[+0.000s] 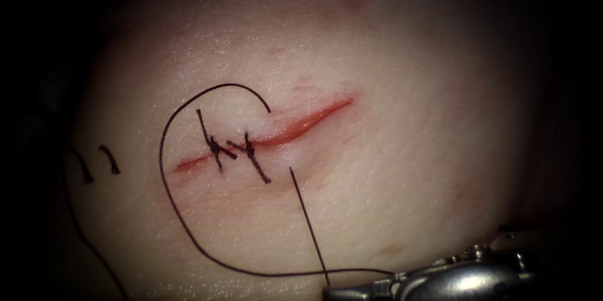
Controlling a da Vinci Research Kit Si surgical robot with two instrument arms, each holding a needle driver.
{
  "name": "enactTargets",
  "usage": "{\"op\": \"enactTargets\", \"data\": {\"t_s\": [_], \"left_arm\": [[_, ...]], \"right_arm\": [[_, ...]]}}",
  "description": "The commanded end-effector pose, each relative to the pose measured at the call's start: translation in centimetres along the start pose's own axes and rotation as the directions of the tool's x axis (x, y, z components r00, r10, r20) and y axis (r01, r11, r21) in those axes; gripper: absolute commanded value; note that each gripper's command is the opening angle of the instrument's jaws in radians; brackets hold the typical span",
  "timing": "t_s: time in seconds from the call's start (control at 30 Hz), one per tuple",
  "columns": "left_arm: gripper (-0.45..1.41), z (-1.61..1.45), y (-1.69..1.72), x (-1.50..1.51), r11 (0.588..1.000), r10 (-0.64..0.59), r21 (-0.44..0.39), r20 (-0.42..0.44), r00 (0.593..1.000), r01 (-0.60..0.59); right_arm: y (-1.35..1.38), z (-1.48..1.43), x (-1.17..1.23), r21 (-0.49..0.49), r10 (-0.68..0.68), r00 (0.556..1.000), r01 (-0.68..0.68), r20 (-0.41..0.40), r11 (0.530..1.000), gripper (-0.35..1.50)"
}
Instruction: Wound Closure
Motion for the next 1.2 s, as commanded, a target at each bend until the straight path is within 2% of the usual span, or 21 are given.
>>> {"op": "enactTargets", "data": {"t_s": [0.03,0.17,0.33,0.37,0.4,0.43,0.5,0.53,0.73,0.97,1.1,1.2], "left_arm": [[-0.45,0.06,0.04,-0.04,1.0,0.0,-0.003,-0.001,1.0,0.0],[-0.45,0.07,0.05,-0.04,1.0,0.0,-0.007,-0.001,1.0,0.0],[-0.45,0.08,0.06,-0.04,1.0,0.0,-0.008,-0.003,1.0,0.0],[-0.45,0.07,0.06,-0.04,1.0,0.0,-0.008,-0.003,1.0,0.0],[-0.45,0.07,0.05,-0.04,1.0,0.0,-0.008,-0.004,1.0,0.0],[-0.45,0.07,0.05,-0.04,1.0,0.0,-0.009,-0.004,1.0,0.0],[-0.45,0.07,0.05,-0.05,1.0,0.0,-0.01,-0.005,1.0,0.0],[-0.45,0.06,0.04,-0.05,1.0,0.0,-0.01,-0.005,1.0,0.0],[-0.45,0.06,0.04,-0.06,1.0,0.0,-0.011,-0.006,1.0,0.0],[-0.45,0.01,0.01,-0.09,1.0,-0.006,-0.018,-0.01,1.0,0.005],[-0.45,-0.09,-0.07,-0.13,1.0,-0.001,-0.012,0.008,1.0,0.001],[-0.45,-0.11,-0.09,-0.14,1.0,-0.001,-0.012,0.01,1.0,0.001]], "right_arm": [[-0.28,0.1,0.14,0.035,0.009,1.0,-0.008,-0.017,0.999,-0.35],[-0.55,0.14,0.41,0.124,0.022,0.998,-0.015,-0.059,0.992,-0.35],[-0.43,0.19,0.4,0.129,0.033,0.997,-0.024,-0.07,0.991,-0.35],[-0.36,0.18,0.38,0.098,0.039,0.997,-0.033,-0.063,0.995,-0.03],[-0.3,0.17,0.36,0.07,0.046,0.997,-0.041,-0.065,0.997,0.42],[-0.23,0.14,0.34,0.047,0.055,0.996,-0.052,-0.075,0.998,0.71],[-0.08,0.06,0.32,-0.005,0.08,0.993,-0.081,-0.089,0.997,1.13],[-0.02,0.02,0.32,-0.02,0.09,0.992,-0.093,-0.09,0.995,1.2],[0.33,-0.29,0.34,-0.067,0.089,0.99,-0.097,-0.113,0.993,1.2],[0.63,-0.45,0.28,-0.091,0.065,0.992,-0.075,-0.107,0.993,1.13],[0.94,-0.5,0.08,-0.152,0.045,0.994,-0.059,-0.099,0.987,0.94],[1.11,-0.43,-0.08,-0.195,0.03,0.997,-0.042,-0.065,0.98,0.88]]}}
